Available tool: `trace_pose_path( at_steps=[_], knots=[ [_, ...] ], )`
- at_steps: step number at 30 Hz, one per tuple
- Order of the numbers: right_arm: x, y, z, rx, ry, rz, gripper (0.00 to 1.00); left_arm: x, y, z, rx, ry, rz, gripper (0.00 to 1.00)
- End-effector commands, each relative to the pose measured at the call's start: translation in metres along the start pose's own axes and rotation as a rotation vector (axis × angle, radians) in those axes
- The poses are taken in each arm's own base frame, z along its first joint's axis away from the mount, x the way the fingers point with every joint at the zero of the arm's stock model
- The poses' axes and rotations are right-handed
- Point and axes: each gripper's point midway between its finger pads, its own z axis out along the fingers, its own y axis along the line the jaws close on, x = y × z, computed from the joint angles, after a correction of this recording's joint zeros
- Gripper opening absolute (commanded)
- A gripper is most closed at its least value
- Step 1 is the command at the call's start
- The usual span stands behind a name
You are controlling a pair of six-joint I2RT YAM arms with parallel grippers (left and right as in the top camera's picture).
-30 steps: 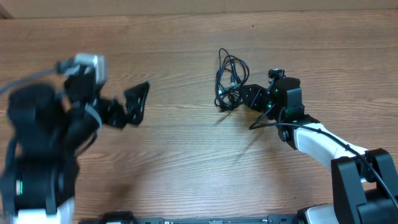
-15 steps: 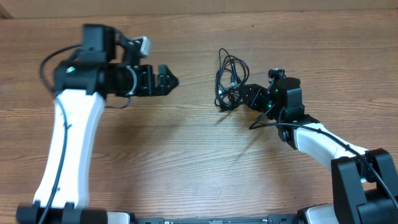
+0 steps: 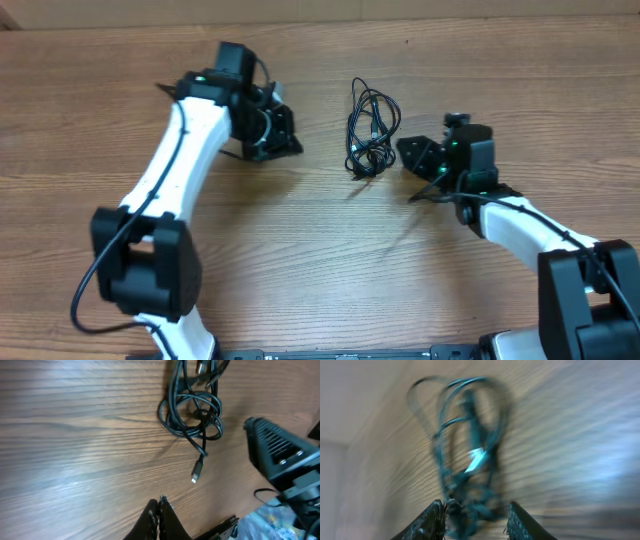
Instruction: Untangle cables
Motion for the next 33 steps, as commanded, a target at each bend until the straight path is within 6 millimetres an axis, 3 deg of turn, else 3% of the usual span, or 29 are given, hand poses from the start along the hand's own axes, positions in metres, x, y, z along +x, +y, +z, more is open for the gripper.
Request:
trace_pose_path(
  at_steps=[1, 5, 10, 13, 17, 20, 25, 26, 33],
  knots=[
    [-0.031, -0.017, -0.006, 0.038, -0.073, 0.089, 0.39, 0.003, -0.026, 0.020, 0.029, 0.020, 0.027, 0.04],
    [-0.037, -0.037, -0.012, 0.081, -0.080, 0.188, 0.39, -0.001, -0.036, 0.046, -0.013, -0.019, -0.014, 0.15],
    [-0.038, -0.043, -0.014, 0.095, -0.082, 0.218, 0.39, -0.002, -0.051, 0.077, -0.063, -0.070, -0.009, 0.55],
    [-0.038, -0.043, -0.014, 0.093, -0.084, 0.217, 0.40, -0.002, -0.049, 0.093, -0.124, -0.104, -0.032, 0.64],
    [-0.038, -0.043, -0.014, 0.093, -0.084, 0.217, 0.40, 0.004, -0.049, 0.114, -0.152, -0.099, -0.043, 0.58],
    [-0.039, -0.042, -0.014, 0.090, -0.086, 0.216, 0.47, 0.009, -0.046, 0.129, -0.166, -0.075, -0.042, 0.52],
    [-0.039, -0.041, -0.014, 0.088, -0.089, 0.214, 0.51, 0.008, -0.032, 0.137, -0.207, -0.055, 0.009, 0.08],
    [-0.039, -0.041, -0.014, 0.087, -0.089, 0.214, 0.51, 0.006, -0.030, 0.135, -0.206, -0.054, 0.040, 0.04],
    [-0.038, -0.025, -0.012, 0.004, -0.058, 0.199, 0.51, -0.008, -0.015, 0.109, -0.165, -0.023, 0.155, 0.04]
  ],
)
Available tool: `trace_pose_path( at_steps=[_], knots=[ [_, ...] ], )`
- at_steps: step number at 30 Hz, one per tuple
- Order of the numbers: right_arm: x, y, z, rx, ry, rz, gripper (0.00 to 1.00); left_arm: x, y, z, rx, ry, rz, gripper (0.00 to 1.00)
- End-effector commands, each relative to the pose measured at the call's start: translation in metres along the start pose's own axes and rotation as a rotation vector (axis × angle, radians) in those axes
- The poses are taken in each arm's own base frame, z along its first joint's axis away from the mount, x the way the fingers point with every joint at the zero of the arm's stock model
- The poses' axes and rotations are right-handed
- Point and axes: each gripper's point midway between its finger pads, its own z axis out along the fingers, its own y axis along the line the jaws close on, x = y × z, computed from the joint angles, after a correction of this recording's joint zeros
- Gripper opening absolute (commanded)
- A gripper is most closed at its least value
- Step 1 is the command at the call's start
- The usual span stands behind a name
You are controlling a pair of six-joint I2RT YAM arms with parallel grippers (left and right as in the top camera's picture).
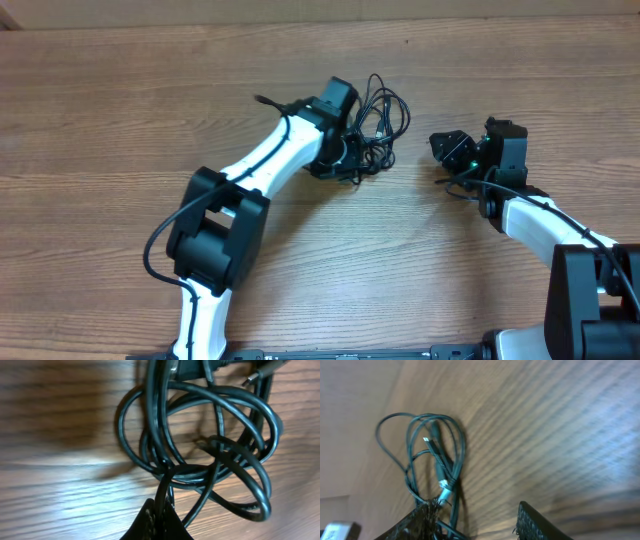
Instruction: Untangle cables
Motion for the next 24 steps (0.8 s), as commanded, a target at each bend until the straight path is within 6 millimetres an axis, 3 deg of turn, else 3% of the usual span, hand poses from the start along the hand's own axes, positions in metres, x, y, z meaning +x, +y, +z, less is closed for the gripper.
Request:
trace_pose_path(
  at_steps=[1, 5, 11, 18, 21, 24],
  knots=[
    [-0.002, 0.021, 0.000, -0.081, 0.027, -0.013, 0.50, -0.016, 0.007, -0.024, 0.057, -0.012, 0.109, 0.04],
    [0.010, 0.035, 0.002, -0.126, 0.061, -0.038, 0.46, -0.019, 0.024, -0.041, 0.118, 0.037, 0.144, 0.04],
    [0.041, 0.061, 0.006, -0.179, 0.117, -0.100, 0.42, -0.013, 0.078, -0.061, 0.057, 0.119, 0.125, 0.04],
    [0.060, 0.078, 0.008, -0.216, 0.144, -0.144, 0.41, 0.003, 0.157, -0.094, -0.255, 0.206, 0.022, 0.04],
    [0.058, 0.077, 0.008, -0.207, 0.133, -0.148, 0.38, 0.004, 0.170, -0.109, -0.354, 0.219, 0.024, 0.04],
    [0.057, 0.075, 0.009, -0.198, 0.125, -0.149, 0.38, 0.001, 0.170, -0.120, -0.384, 0.209, 0.024, 0.04]
  ],
)
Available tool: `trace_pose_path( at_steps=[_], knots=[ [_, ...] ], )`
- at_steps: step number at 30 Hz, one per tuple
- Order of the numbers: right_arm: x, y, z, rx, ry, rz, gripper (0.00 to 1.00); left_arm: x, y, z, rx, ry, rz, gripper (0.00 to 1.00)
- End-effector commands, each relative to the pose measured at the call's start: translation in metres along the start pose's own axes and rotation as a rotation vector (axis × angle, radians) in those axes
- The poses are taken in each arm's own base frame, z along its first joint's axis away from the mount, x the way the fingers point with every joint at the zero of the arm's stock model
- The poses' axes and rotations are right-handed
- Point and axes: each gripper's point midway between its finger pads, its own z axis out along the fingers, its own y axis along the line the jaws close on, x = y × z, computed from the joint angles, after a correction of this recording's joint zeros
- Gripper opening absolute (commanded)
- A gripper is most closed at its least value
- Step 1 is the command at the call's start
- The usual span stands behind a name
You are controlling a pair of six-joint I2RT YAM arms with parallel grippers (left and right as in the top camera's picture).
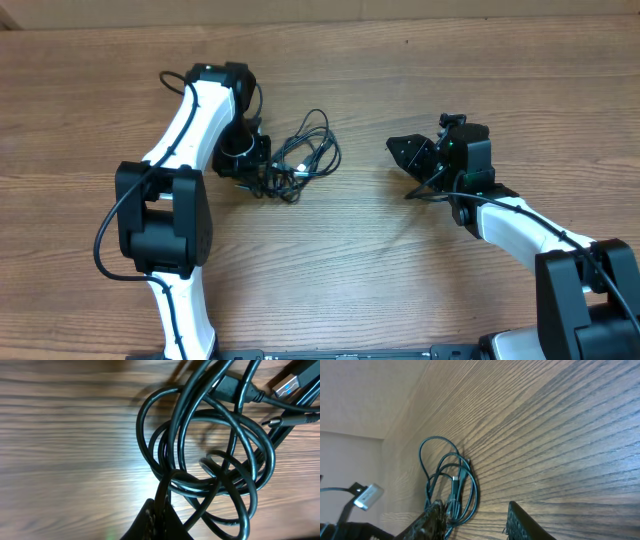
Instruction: Untangle cables
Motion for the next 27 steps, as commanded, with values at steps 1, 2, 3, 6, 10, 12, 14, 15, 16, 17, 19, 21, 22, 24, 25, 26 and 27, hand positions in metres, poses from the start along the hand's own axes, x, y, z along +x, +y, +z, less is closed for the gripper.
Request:
trace_pose_path(
  at_steps=[1, 2, 3, 6, 10, 12, 14, 15, 16, 17, 19, 21, 22, 24, 25, 26, 27],
  knots=[
    [-0.009, 0.007, 0.001, -0.006, -0.026, -0.015, 0.37, -0.010, 0.009, -0.026, -0.085, -0.084, 0.027, 0.04],
    [-0.009, 0.007, 0.001, -0.006, -0.026, -0.015, 0.37, -0.010, 0.009, -0.028, -0.084, -0.087, 0.020, 0.08],
    [-0.009, 0.007, 0.001, -0.006, -0.026, -0.015, 0.37, -0.010, 0.009, -0.029, -0.083, -0.087, 0.011, 0.17],
    [-0.009, 0.007, 0.001, -0.006, -0.026, -0.015, 0.38, -0.009, 0.006, -0.029, -0.064, -0.082, -0.023, 0.37],
    [-0.009, 0.007, 0.001, -0.006, -0.026, -0.015, 0.38, -0.008, -0.008, -0.028, -0.004, -0.076, -0.011, 0.41],
    [-0.009, 0.007, 0.001, -0.006, -0.026, -0.015, 0.39, -0.007, -0.014, -0.028, 0.009, -0.073, 0.000, 0.41],
    [-0.009, 0.007, 0.001, -0.006, -0.026, -0.015, 0.38, -0.005, -0.021, -0.027, 0.017, -0.070, 0.015, 0.46],
    [-0.009, 0.007, 0.001, -0.006, -0.026, -0.015, 0.39, -0.004, -0.025, -0.026, 0.014, -0.070, 0.025, 0.48],
    [-0.009, 0.007, 0.001, -0.006, -0.026, -0.015, 0.39, -0.004, -0.029, -0.024, 0.012, -0.071, 0.035, 0.50],
    [-0.009, 0.007, 0.001, -0.006, -0.026, -0.015, 0.39, -0.003, -0.033, -0.022, 0.010, -0.073, 0.048, 0.51],
    [-0.009, 0.007, 0.001, -0.006, -0.026, -0.015, 0.39, 0.000, -0.042, -0.018, 0.000, -0.069, 0.067, 0.52],
    [-0.009, 0.007, 0.001, -0.006, -0.026, -0.015, 0.39, 0.002, -0.050, -0.014, -0.008, -0.070, 0.070, 0.53],
    [-0.009, 0.007, 0.001, -0.006, -0.026, -0.015, 0.39, 0.002, -0.054, -0.013, -0.008, -0.074, 0.069, 0.53],
    [-0.009, 0.007, 0.001, -0.006, -0.026, -0.015, 0.39, 0.000, -0.060, -0.009, -0.010, -0.088, 0.049, 0.54],
    [-0.009, 0.007, 0.001, -0.006, -0.026, -0.015, 0.39, -0.002, -0.059, -0.008, -0.029, -0.102, 0.022, 0.54],
    [-0.009, 0.007, 0.001, -0.006, -0.026, -0.015, 0.39, -0.005, -0.057, -0.006, -0.055, -0.118, -0.008, 0.54],
    [-0.009, 0.007, 0.001, -0.006, -0.026, -0.015, 0.39, -0.007, -0.053, -0.004, -0.090, -0.136, -0.043, 0.55]
  ],
)
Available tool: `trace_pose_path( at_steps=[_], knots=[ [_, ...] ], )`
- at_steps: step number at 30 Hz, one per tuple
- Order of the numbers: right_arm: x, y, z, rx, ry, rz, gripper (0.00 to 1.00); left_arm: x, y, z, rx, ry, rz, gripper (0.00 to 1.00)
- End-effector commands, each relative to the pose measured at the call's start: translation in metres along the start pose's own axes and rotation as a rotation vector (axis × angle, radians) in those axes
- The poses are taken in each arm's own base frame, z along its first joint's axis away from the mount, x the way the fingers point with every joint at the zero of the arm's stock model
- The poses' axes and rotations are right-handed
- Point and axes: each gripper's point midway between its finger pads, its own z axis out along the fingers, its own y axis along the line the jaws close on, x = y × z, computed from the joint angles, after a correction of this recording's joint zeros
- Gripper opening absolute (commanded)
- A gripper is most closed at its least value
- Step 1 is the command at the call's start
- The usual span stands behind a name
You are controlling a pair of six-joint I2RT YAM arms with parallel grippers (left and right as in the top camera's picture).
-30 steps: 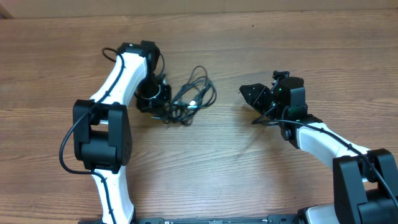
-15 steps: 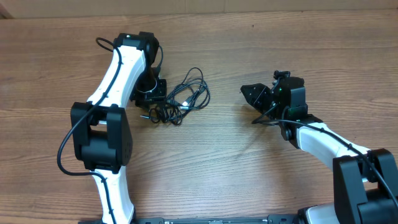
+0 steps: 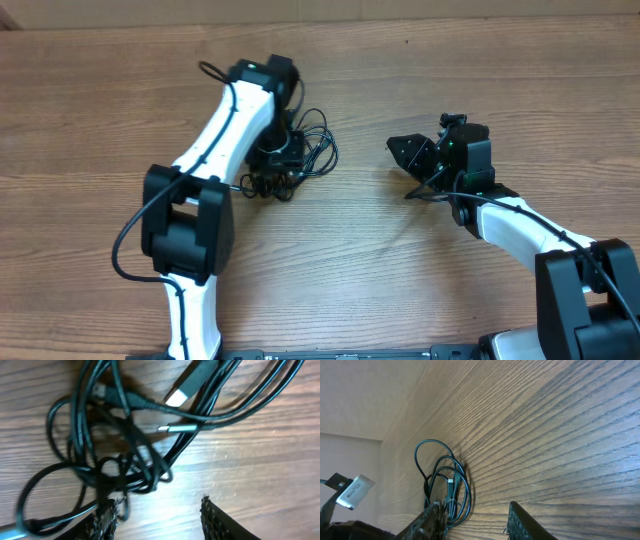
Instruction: Untangle cables
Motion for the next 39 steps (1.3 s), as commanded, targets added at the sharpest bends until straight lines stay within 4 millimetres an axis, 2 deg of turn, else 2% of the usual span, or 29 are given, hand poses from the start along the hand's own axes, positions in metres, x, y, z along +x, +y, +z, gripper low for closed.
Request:
trace_pose_path(
  at_steps=[1, 5, 13, 15, 16, 20, 23, 29, 31, 34, 39],
  knots=[
    [-0.008, 0.008, 0.001, -0.012, -0.020, -0.015, 0.39, -0.001, 0.014, 0.001, -0.106, -0.047, -0.136, 0.55],
    [-0.008, 0.008, 0.001, -0.012, -0.020, -0.015, 0.39, -0.003, 0.023, 0.011, -0.182, -0.083, -0.193, 0.57],
    [-0.008, 0.008, 0.001, -0.012, -0.020, -0.015, 0.40, -0.005, 0.024, 0.021, -0.181, -0.093, -0.191, 0.59],
    [-0.008, 0.008, 0.001, -0.012, -0.020, -0.015, 0.40, -0.008, 0.023, 0.020, -0.180, -0.102, -0.162, 0.68],
    [-0.008, 0.008, 0.001, -0.012, -0.020, -0.015, 0.40, -0.009, 0.023, 0.019, -0.176, -0.104, -0.148, 0.75],
    [-0.008, 0.008, 0.001, -0.012, -0.020, -0.015, 0.40, -0.010, 0.011, 0.008, -0.082, -0.079, -0.075, 0.78],
    [-0.008, 0.008, 0.001, -0.012, -0.020, -0.015, 0.40, -0.014, 0.010, -0.006, -0.065, -0.088, -0.062, 0.81],
    [-0.008, 0.008, 0.001, -0.012, -0.020, -0.015, 0.46, -0.024, 0.012, -0.031, -0.088, -0.140, -0.054, 0.96],
    [-0.008, 0.008, 0.001, -0.012, -0.020, -0.015, 0.47, -0.021, 0.012, -0.033, -0.093, -0.130, -0.054, 0.96],
    [-0.008, 0.008, 0.001, -0.012, -0.020, -0.015, 0.48, -0.010, 0.025, -0.032, -0.160, -0.093, -0.059, 1.00],
    [-0.008, 0.008, 0.001, -0.012, -0.020, -0.015, 0.48, 0.000, 0.031, -0.024, -0.189, -0.052, -0.091, 0.98]
  ],
)
